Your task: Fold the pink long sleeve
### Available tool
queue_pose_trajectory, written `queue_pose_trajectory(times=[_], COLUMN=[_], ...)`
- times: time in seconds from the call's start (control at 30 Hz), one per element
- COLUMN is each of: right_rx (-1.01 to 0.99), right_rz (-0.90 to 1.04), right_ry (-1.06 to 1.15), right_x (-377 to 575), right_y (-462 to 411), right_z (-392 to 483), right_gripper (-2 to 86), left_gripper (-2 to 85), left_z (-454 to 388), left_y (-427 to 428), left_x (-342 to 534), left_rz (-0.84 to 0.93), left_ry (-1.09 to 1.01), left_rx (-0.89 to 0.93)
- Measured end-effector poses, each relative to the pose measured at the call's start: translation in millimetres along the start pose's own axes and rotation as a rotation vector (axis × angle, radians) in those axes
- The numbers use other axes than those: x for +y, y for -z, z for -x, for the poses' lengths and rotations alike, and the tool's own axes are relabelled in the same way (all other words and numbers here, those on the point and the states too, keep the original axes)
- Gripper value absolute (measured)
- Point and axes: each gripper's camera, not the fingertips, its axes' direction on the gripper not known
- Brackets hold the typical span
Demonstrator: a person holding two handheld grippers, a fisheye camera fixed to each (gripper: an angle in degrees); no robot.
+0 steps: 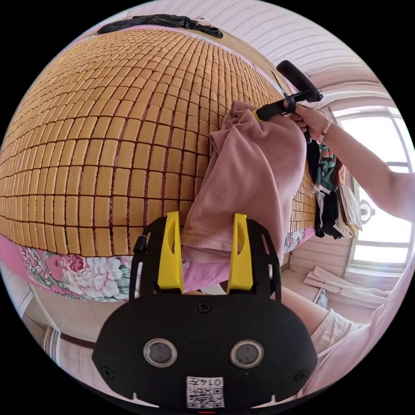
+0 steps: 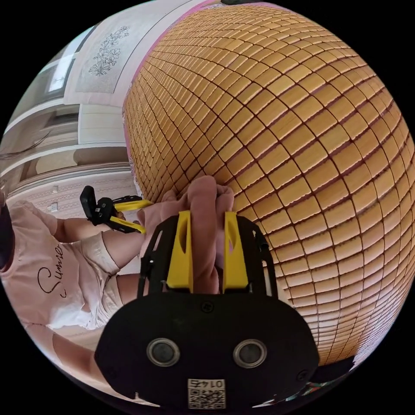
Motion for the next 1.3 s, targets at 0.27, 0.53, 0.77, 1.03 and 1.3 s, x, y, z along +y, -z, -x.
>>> queue_pose_trajectory(times=[0.27, 0.53, 0.77, 1.03, 1.3], right_rx=[-0.097, -0.181, -0.203, -0.228, 0.009], right_rz=[-0.256, -0.360, -0.540, -0.968, -1.202], right_ry=[0.277, 0.275, 0.102, -0.127, -0.317], right_x=[108, 227, 322, 486, 673], right_y=[55, 70, 68, 70, 137], right_z=[64, 116, 120, 181, 241], right_gripper=[8.2, 8.3, 8.0, 7.8, 7.9], left_gripper=[18.3, 13.4, 4.9, 4.8, 4.8], left_z=[-23, -41, -97, -221, -419], left_y=[-9, -28, -2, 98, 78], left_x=[-6, -2, 17, 26, -30], left_rz=[0.007, -0.007, 0.058, 0.088, 0.093], left_ry=[-0.190, -0.500, -0.634, -0.829, -1.113], left_rx=[-0.007, 0.160, 0.138, 0.035, 0.110])
